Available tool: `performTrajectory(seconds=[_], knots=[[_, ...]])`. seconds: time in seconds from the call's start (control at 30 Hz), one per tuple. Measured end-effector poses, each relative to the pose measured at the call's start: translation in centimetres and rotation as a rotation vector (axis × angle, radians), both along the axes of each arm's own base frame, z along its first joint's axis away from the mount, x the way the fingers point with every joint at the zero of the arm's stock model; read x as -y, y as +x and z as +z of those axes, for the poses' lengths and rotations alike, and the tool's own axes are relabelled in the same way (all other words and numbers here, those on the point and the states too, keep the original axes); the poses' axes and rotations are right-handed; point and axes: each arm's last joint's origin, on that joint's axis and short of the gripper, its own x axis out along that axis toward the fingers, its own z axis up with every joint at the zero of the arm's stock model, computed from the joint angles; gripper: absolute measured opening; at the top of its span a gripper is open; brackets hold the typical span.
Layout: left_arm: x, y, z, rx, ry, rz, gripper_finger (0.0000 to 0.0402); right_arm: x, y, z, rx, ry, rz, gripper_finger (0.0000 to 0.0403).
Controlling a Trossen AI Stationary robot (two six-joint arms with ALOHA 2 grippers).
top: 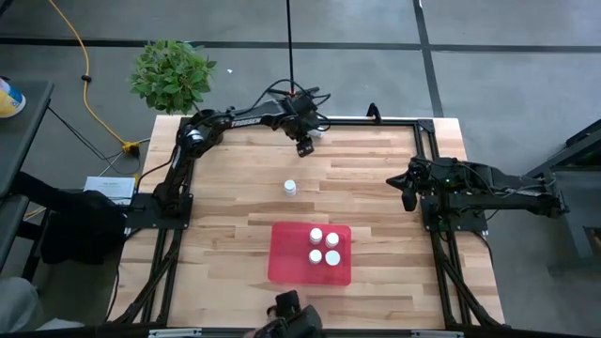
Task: Pick and place pill bottles into a basket
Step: Put the top white pill bottle into the bin
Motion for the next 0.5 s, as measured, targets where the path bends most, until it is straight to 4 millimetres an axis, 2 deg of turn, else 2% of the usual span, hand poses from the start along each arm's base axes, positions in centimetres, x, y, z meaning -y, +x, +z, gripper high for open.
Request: performTrajectory(seconds=[0.27,0.4,0.5], knots=[[0.6,0.5,3.7,-0.312,0.401,-0.318,0.0253,0.0,0.0,0.0,0.0,0.0,0.0,0.0],[-0.4,0.3,4.6,-0.338,0.484,-0.39,0.0253,0.0,0.0,0.0,0.0,0.0,0.0,0.0],[-1.3,-0.3,4.5,-0.344,0.469,-0.393,0.0253,0.0,0.0,0.0,0.0,0.0,0.0,0.0]])
